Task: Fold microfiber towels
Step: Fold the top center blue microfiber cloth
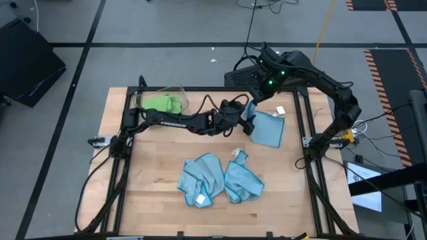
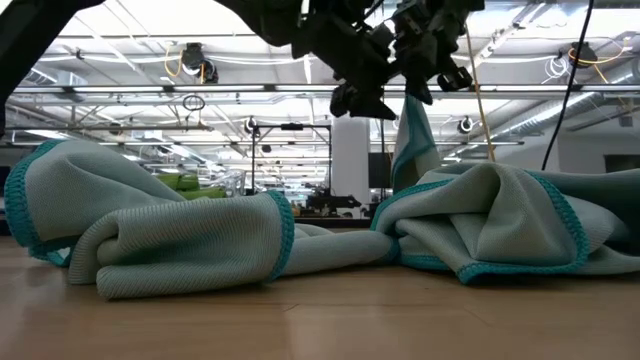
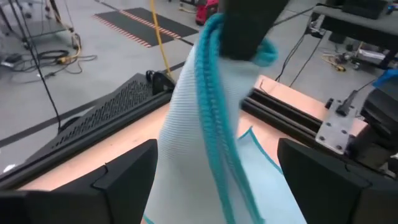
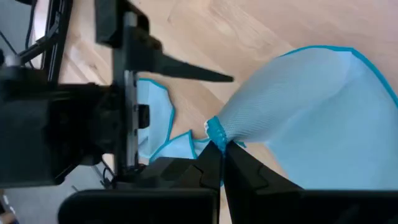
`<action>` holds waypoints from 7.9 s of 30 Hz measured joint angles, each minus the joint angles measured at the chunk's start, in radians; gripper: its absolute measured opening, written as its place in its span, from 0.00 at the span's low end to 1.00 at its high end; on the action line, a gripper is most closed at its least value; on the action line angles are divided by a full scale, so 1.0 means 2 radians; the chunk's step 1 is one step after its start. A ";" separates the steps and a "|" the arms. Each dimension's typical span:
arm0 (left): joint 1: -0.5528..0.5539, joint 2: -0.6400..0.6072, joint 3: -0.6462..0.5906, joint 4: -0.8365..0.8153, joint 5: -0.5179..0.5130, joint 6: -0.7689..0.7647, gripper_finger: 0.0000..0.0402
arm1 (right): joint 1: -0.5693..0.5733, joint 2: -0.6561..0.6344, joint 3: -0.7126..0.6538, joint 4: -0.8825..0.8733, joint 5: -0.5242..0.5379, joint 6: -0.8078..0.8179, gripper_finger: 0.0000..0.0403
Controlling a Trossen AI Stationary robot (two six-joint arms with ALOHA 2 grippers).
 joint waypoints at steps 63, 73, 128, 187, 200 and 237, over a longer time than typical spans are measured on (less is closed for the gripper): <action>0.026 -0.021 0.000 -0.174 0.025 0.117 0.39 | -0.001 0.000 0.000 -0.001 -0.014 -0.018 0.00; 0.029 -0.024 0.000 -0.178 0.049 0.134 0.39 | -0.001 0.000 0.000 -0.001 -0.014 -0.021 0.00; 0.171 -0.191 0.000 -0.177 0.085 0.237 0.00 | -0.103 -0.019 0.028 0.281 0.041 -0.105 0.00; 0.028 -0.209 -0.105 -0.306 0.397 -0.006 0.01 | 0.032 -0.050 -0.162 -0.008 -0.121 -0.131 0.00; 0.001 -0.209 -0.125 -0.211 0.279 -0.033 0.01 | 0.057 -0.092 -0.233 0.049 -0.125 -0.067 0.00; 0.226 -0.205 -0.021 -0.199 0.371 0.081 0.00 | -0.134 -0.071 0.012 0.180 -0.026 -0.050 0.00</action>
